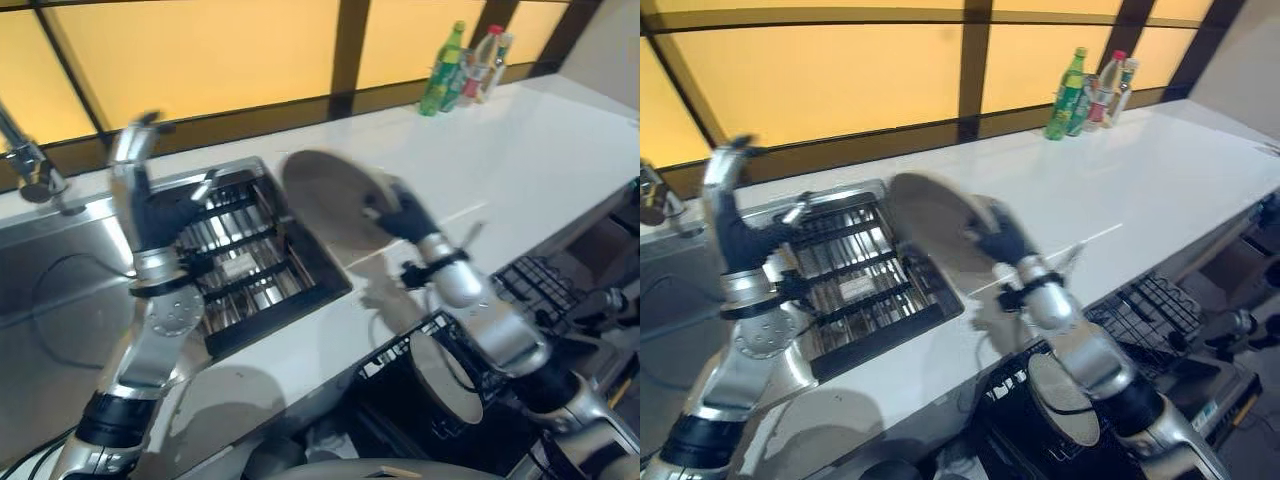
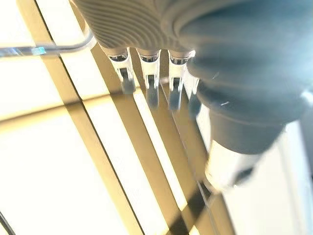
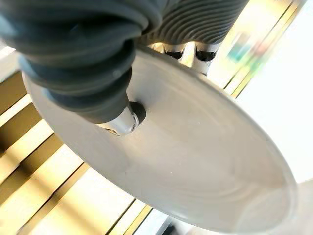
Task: Pick up plates and place into dishwasher.
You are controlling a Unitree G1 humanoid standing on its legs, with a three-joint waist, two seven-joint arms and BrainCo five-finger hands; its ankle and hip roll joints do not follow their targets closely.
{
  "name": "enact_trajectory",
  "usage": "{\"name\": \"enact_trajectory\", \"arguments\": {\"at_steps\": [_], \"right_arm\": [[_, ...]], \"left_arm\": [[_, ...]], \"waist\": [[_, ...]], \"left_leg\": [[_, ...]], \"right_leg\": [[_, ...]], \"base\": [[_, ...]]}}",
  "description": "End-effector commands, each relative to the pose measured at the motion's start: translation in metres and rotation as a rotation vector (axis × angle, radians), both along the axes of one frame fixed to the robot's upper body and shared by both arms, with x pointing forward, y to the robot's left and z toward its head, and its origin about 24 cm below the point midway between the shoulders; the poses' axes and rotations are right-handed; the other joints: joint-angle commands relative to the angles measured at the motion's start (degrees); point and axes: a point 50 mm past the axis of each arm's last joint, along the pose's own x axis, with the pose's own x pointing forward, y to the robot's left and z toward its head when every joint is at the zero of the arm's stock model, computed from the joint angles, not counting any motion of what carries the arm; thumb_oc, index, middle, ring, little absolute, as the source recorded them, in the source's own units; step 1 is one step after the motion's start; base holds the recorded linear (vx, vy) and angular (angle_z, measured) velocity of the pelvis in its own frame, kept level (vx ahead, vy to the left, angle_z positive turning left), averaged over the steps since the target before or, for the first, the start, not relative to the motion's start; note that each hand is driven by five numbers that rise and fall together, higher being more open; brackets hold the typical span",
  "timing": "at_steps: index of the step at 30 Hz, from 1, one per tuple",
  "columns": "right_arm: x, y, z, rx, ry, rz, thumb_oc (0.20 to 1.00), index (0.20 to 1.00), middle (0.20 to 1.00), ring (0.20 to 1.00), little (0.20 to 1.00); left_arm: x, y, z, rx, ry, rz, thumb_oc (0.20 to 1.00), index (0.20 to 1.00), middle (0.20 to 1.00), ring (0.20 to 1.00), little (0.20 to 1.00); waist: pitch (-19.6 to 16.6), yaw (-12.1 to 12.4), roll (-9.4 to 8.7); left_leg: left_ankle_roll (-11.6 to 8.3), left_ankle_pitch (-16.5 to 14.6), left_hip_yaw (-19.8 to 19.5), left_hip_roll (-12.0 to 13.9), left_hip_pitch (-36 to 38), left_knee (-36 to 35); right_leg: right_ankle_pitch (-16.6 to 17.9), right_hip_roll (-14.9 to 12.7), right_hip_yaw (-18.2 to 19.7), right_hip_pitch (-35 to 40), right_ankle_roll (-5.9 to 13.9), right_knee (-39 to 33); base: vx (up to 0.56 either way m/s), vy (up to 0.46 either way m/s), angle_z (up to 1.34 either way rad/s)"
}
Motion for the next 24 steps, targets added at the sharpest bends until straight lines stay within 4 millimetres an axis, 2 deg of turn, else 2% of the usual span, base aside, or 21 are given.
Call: {"name": "enact_trajectory", "arguments": {"at_steps": [1, 5, 14, 24], "right_arm": [[-0.012, -0.023, 0.030, -0.059, -0.220, -0.047, 0.200, 0.200, 0.200, 0.200, 0.200], [-0.015, -0.054, 0.024, -0.093, -0.203, -0.178, 0.200, 0.200, 0.200, 0.200, 0.200], [-0.028, -0.098, 0.015, -0.178, -0.165, -0.394, 0.200, 0.200, 0.200, 0.200, 0.200], [-0.036, -0.116, -0.015, -0.219, -0.061, -0.501, 0.200, 0.200, 0.200, 0.200, 0.200]], "left_arm": [[-0.003, 0.021, -0.004, 0.000, -0.021, 0.051, 1.000, 1.000, 1.000, 1.000, 1.000], [-0.008, 0.034, -0.003, -0.009, -0.026, 0.100, 1.000, 1.000, 1.000, 1.000, 1.000], [-0.010, 0.044, -0.005, -0.018, 0.026, 0.127, 1.000, 1.000, 1.000, 1.000, 1.000], [-0.018, 0.055, -0.015, -0.008, 0.106, 0.169, 1.000, 1.000, 1.000, 1.000, 1.000]], "waist": [[-4.9, -4.1, 2.01], [-4.9, -5.8, 2.31], [-4.3, -8.7, 2.77], [-2.7, -9.9, 3.09]], "left_leg": [[0.67, 0.6, 1.2, 1.5, 1.0, -3.2], [0.44, 0.2, 3.2, 2.2, 1.4, -2.8], [-0.35, -0.5, 5.5, 3.5, 1.8, -1.8], [-1.80, -1.9, 6.6, 5.2, 1.4, 0.4]], "right_leg": [[-1.3, -1.0, 2.4, -0.5, 3.43, 6.6], [-1.4, -0.4, 3.9, -0.2, 2.85, 5.7], [-2.0, 0.5, 5.3, 0.3, 2.12, 4.2], [-3.0, 0.9, 5.7, 0.4, 1.53, 4.0]], "base": [[0.02, -0.036, -0.38], [0.02, -0.061, -0.26], [0.03, -0.078, -0.10], [0.10, -0.084, -0.05]]}}
